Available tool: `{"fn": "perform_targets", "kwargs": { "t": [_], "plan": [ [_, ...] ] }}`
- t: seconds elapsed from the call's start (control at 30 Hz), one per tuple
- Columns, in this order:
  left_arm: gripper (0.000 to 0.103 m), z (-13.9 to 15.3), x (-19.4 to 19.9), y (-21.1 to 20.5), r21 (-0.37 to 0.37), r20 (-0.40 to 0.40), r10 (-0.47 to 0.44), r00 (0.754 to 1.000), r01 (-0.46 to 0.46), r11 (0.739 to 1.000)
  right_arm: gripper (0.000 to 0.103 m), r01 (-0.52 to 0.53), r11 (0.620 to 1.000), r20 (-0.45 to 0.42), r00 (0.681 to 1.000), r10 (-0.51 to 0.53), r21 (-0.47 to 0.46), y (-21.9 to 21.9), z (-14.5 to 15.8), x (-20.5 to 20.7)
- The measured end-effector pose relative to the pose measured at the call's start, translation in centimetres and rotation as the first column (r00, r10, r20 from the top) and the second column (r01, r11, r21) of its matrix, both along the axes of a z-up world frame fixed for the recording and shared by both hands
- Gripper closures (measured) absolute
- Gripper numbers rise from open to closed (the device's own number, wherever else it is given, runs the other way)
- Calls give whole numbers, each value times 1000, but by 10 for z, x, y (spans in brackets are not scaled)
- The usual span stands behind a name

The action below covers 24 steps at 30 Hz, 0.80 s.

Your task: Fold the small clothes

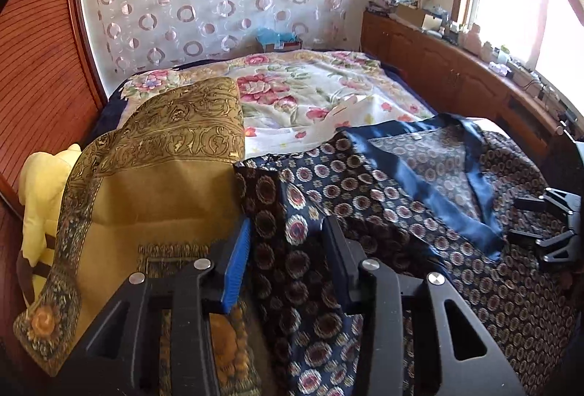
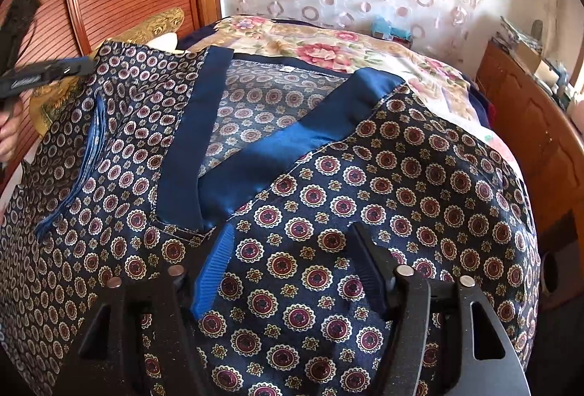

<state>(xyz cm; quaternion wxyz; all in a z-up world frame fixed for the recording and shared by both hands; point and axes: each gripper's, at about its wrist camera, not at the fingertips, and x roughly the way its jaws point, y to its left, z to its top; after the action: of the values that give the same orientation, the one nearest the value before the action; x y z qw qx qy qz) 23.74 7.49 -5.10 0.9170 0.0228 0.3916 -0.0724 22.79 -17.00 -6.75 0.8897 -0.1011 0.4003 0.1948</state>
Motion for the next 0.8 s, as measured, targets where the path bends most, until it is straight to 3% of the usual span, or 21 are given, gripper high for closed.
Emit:
{"fn": "perform_targets", "kwargs": {
  "t": [0.07, 0.17, 0.27, 0.4, 0.53, 0.7, 0.8],
  "plan": [
    [67, -3, 7, 3, 5, -18, 2, 1000, -2, 1000, 35, 0, 1000, 5, 1000, 0, -5, -2, 0, 0],
    [99, -4, 9, 6, -12, -45, -26, 999, 26, 1000, 33, 2, 1000, 1, 1000, -2, 5, -5, 0, 1],
    [101, 12, -1, 8, -8, 8, -24, 1000, 24, 1000, 33, 3, 1000, 3, 1000, -3, -1, -3, -2, 2],
    [101, 46, -2, 27, 15, 109, 58, 992, -60, 998, 33, 2, 1000, 3, 1000, -2, 0, -4, -2, 2],
    [99, 48, 5, 41, 41, 88, 82, 993, -86, 995, 33, 2, 1000, 1, 1000, -2, 0, -5, -2, 2],
    [68, 48, -13, 38, 20, 111, 52, 992, -54, 998, 32, 1, 1000, 2, 1000, -1, -2, -6, -2, 1],
    [61, 46, -42, 30, 15, 132, 0, 991, -2, 1000, 32, 1, 1000, 2, 1000, -1, -3, -6, -2, 1]
  ]
}}
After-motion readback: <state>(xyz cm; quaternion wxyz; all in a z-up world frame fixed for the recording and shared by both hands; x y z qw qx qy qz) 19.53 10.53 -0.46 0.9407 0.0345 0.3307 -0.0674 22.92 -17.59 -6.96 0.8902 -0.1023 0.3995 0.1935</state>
